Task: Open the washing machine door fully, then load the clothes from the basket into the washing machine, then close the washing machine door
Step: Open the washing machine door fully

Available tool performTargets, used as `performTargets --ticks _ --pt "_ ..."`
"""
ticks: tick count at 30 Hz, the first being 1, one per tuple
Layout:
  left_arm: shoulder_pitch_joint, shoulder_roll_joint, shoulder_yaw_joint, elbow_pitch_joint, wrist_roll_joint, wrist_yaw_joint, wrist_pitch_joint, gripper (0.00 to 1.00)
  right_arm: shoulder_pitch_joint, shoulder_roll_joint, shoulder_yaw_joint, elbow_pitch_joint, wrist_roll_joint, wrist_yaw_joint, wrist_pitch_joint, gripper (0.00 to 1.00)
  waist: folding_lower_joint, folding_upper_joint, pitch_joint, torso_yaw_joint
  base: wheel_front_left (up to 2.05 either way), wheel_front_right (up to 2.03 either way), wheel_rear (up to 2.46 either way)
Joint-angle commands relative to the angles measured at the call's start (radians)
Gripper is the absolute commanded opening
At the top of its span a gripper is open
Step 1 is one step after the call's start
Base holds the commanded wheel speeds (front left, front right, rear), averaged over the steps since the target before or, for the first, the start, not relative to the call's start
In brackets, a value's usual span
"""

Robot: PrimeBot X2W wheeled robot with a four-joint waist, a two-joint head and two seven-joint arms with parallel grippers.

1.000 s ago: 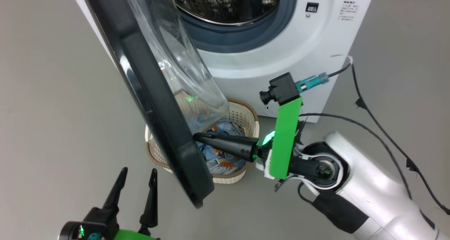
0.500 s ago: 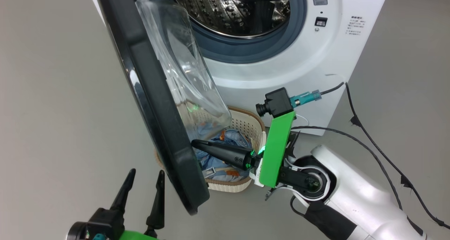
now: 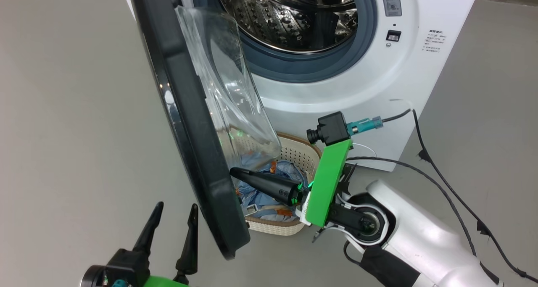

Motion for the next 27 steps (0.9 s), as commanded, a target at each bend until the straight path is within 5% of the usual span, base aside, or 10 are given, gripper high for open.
performTargets --ticks 1,10,12,13,14,23,27 --pt "-0.009 0.012 0.032 -0.025 -0.004 0.003 -0.006 1.0 0.023 0.035 0.014 -0.023 0.006 0.002 -0.012 0.0 0.0 0.0 -0.002 0.002 0.0 0.0 0.0" --pt "0.002 0.012 0.057 -0.016 0.004 -0.002 -0.006 1.0 0.039 -0.019 0.023 -0.081 -0.029 0.002 -0.087 0.0 0.0 0.0 -0.032 -0.01 0.0 0.0 0.0" --pt "0.006 0.012 0.067 -0.016 0.007 -0.003 -0.006 1.0 0.044 -0.044 0.028 -0.105 -0.052 0.002 -0.132 0.4 0.0 0.0 -0.04 -0.017 0.0 0.0 0.0" --pt "0.008 0.012 0.071 -0.017 0.008 -0.004 -0.006 1.0 0.048 -0.058 0.03 -0.118 -0.06 0.002 -0.156 0.79 0.0 0.0 -0.042 -0.02 0.0 0.0 0.0" --pt "0.009 0.012 0.076 -0.017 0.009 -0.004 -0.006 1.0 0.05 -0.072 0.033 -0.131 -0.07 0.002 -0.182 1.0 0.0 0.0 -0.045 -0.024 0.0 0.0 0.0" --pt "0.035 0.012 0.115 -0.023 0.013 -0.007 -0.006 1.0 0.084 -0.252 0.093 -0.147 -0.251 0.002 -0.552 1.0 0.0 0.0 -0.072 -0.076 0.0 0.0 0.0" --pt "0.049 0.012 0.13 -0.026 0.018 -0.011 -0.006 1.0 0.138 -0.315 0.061 -0.09 -0.353 0.002 -0.624 1.0 0.0 0.0 -0.083 -0.103 0.0 0.0 0.0"
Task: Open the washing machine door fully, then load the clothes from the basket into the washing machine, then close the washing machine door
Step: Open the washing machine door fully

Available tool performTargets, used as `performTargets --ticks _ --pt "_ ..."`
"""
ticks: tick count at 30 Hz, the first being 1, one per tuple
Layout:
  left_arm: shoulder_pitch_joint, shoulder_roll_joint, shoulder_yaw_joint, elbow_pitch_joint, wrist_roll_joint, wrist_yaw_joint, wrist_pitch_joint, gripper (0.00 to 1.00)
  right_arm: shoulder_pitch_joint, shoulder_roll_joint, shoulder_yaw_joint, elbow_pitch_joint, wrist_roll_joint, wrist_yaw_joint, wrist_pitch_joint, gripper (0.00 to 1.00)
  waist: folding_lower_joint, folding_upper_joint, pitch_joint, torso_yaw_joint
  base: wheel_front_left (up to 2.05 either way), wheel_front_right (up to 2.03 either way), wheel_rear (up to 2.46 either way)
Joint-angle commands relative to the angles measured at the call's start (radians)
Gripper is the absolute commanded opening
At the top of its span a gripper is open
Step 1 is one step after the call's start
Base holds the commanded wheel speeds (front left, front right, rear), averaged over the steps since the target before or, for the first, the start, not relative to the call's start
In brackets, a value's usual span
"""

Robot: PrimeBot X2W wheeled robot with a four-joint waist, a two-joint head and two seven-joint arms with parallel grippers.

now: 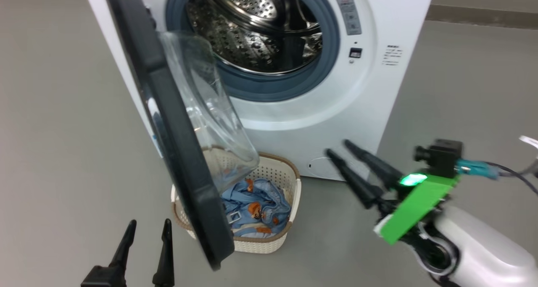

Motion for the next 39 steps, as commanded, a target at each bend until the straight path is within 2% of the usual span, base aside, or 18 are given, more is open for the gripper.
performTargets --ticks 1,3,6,12,15,16,23,39 --pt "-0.014 0.01 0.038 -0.028 0.012 -0.007 -0.006 1.0 0.04 -0.012 -0.021 -0.006 -0.03 0.002 -0.015 1.0 0.0 0.0 -0.012 -0.02 0.0 0.0 0.0" --pt "-0.007 0.01 0.048 -0.031 0.015 -0.006 -0.006 1.0 0.094 -0.01 -0.127 0.0 -0.094 0.002 -0.017 1.0 0.0 0.0 -0.015 -0.037 0.0 0.0 0.0" --pt "0.002 0.01 0.066 -0.035 0.019 -0.007 -0.006 1.0 0.218 0.038 -0.339 -0.021 -0.196 0.002 -0.017 1.0 0.0 0.0 -0.019 -0.062 0.0 0.0 0.0" --pt "0.024 0.01 0.097 -0.045 0.023 -0.008 -0.006 1.0 0.451 0.159 -0.658 -0.11 -0.438 0.002 -0.018 1.0 0.0 0.0 -0.019 -0.11 0.0 0.0 0.0" --pt "0.03 0.01 0.104 -0.049 0.028 -0.01 -0.006 1.0 0.537 0.216 -0.786 -0.163 -0.584 0.002 -0.018 1.0 0.0 0.0 -0.013 -0.128 0.0 0.0 0.0" --pt "0.031 0.01 0.109 -0.053 0.028 -0.009 -0.006 1.0 0.586 0.249 -0.847 -0.194 -0.674 0.002 -0.018 1.0 0.0 0.0 -0.009 -0.137 0.0 0.0 0.0" --pt "0.036 0.01 0.122 -0.059 0.032 -0.009 -0.006 1.0 0.687 0.309 -0.956 -0.248 -0.878 0.002 -0.018 1.0 0.0 0.0 0.004 -0.158 0.0 0.0 0.0" --pt "0.054 0.01 0.136 -0.057 0.033 -0.007 -0.006 1.0 0.81 0.401 -1.055 -0.217 -1.066 0.002 -0.018 1.0 0.0 0.0 -0.004 -0.145 0.0 0.0 0.0"
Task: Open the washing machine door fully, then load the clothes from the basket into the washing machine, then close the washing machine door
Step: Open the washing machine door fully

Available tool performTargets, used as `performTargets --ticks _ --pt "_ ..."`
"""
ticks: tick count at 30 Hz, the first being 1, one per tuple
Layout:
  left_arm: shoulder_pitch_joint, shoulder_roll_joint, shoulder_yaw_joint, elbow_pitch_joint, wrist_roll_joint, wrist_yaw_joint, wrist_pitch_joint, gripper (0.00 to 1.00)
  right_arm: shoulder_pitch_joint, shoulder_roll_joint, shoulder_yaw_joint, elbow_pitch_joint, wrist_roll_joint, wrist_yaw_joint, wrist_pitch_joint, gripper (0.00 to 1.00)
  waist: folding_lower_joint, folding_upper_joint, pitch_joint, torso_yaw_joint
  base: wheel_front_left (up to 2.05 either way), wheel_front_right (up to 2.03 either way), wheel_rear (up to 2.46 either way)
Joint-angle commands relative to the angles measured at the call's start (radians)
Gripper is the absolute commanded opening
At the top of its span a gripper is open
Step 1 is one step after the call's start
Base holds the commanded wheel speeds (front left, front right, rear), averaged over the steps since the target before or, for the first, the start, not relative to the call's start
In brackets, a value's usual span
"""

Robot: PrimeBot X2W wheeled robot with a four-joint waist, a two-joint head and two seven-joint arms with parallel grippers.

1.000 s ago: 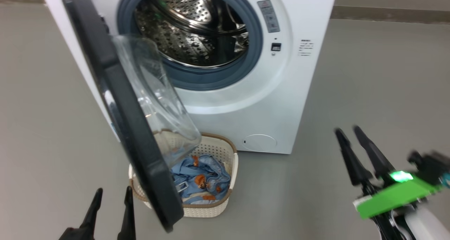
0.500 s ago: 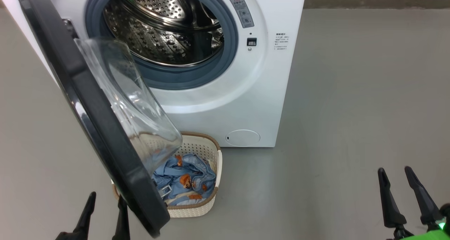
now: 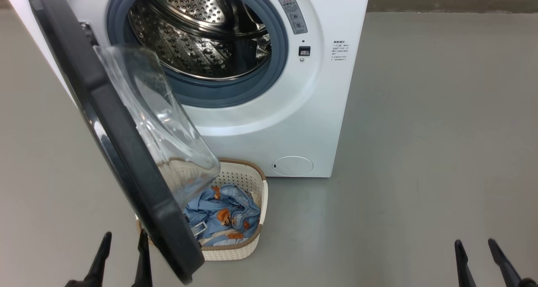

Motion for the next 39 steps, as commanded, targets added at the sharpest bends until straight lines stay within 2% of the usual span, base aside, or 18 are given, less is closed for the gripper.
performTargets --ticks 1,14,34,35,36,37,39 --pt "-0.007 0.01 0.04 -0.024 0.016 0.002 -0.006 1.0 -0.001 -0.008 0.012 -0.012 -0.017 0.002 -0.012 1.0 0.0 0.0 -0.002 -0.002 0.0 0.0 0.0" --pt "-0.003 0.01 0.046 -0.019 0.019 -0.004 -0.006 1.0 0.0 0.013 -0.001 0.003 -0.043 0.002 -0.012 1.0 0.0 0.0 -0.005 -0.002 0.0 0.0 0.0" --pt "0.003 0.01 0.054 -0.015 0.021 -0.009 -0.006 1.0 -0.005 0.012 0.018 0.012 -0.072 0.002 -0.012 1.0 0.0 0.0 -0.015 0.004 0.0 0.0 0.0" --pt "0.004 0.01 0.053 -0.011 0.021 -0.008 -0.006 0.72 -0.006 0.012 0.019 0.012 -0.073 0.002 -0.012 1.0 0.0 0.0 -0.016 0.004 0.0 0.0 0.0" --pt "0.005 0.01 0.052 -0.004 0.021 -0.008 -0.006 0.16 -0.007 0.012 0.019 0.011 -0.073 0.002 -0.012 1.0 0.0 0.0 -0.016 0.004 0.0 0.0 0.0" --pt "0.005 0.01 0.052 0.001 0.016 -0.006 -0.006 0.0 -0.008 0.012 0.018 0.011 -0.072 0.002 -0.012 1.0 0.0 0.0 -0.016 0.004 0.0 0.0 0.0" --pt "0.005 0.01 0.056 0.007 0.007 0.0 -0.006 0.0 -0.009 0.013 0.016 0.01 -0.072 0.002 -0.012 1.0 0.0 0.0 -0.017 0.005 0.0 0.0 0.0"
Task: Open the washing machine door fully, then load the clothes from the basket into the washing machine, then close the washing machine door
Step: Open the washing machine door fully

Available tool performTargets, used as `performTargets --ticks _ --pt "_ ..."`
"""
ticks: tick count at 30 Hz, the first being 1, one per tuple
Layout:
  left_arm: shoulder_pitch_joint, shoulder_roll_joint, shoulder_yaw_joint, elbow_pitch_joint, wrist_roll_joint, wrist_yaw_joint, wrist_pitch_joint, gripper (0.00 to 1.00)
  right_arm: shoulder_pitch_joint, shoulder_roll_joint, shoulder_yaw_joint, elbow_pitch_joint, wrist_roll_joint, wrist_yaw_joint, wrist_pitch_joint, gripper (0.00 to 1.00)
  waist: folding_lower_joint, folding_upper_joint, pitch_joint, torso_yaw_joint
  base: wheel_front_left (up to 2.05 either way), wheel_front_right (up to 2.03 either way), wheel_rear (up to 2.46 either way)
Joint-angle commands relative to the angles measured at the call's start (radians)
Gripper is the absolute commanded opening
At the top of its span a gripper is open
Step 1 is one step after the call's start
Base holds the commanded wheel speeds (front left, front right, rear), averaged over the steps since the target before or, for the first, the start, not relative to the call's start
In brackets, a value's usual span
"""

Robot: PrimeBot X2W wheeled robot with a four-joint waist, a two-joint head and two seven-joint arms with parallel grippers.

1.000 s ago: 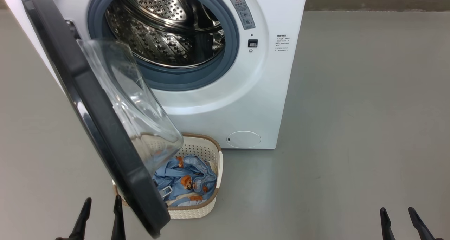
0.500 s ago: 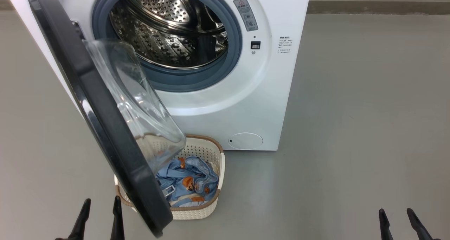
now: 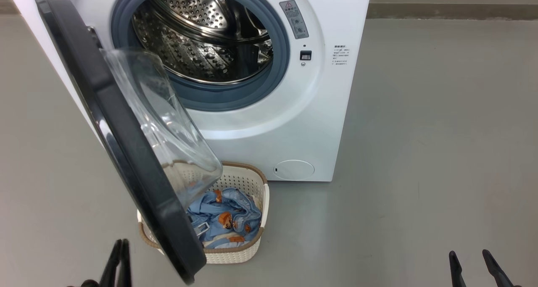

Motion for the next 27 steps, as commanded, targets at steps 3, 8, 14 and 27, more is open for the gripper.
performTargets --ticks 3,8,14,27 --pt "-0.013 0.01 0.043 -0.015 -0.009 0.013 -0.006 0.0 -0.027 -0.015 0.02 -0.023 -0.004 0.002 -0.012 1.0 0.0 0.0 -0.001 0.002 0.0 0.0 0.0" --pt "-0.015 0.01 0.046 -0.015 -0.019 0.02 -0.006 0.0 -0.026 -0.013 0.016 -0.022 -0.001 0.002 -0.012 1.0 0.0 0.0 0.002 0.008 0.0 0.0 0.0" --pt "-0.024 0.01 0.062 -0.036 -0.049 0.061 -0.006 0.0 -0.026 -0.011 0.014 -0.02 0.002 0.002 -0.012 1.0 0.0 0.0 0.001 0.016 0.0 0.0 0.0" --pt "-0.181 0.01 0.092 -0.407 -0.002 0.131 -0.006 0.0 -0.009 -0.005 0.004 -0.016 0.012 0.002 -0.012 1.0 0.0 0.0 -0.026 0.063 0.0 0.0 0.0"
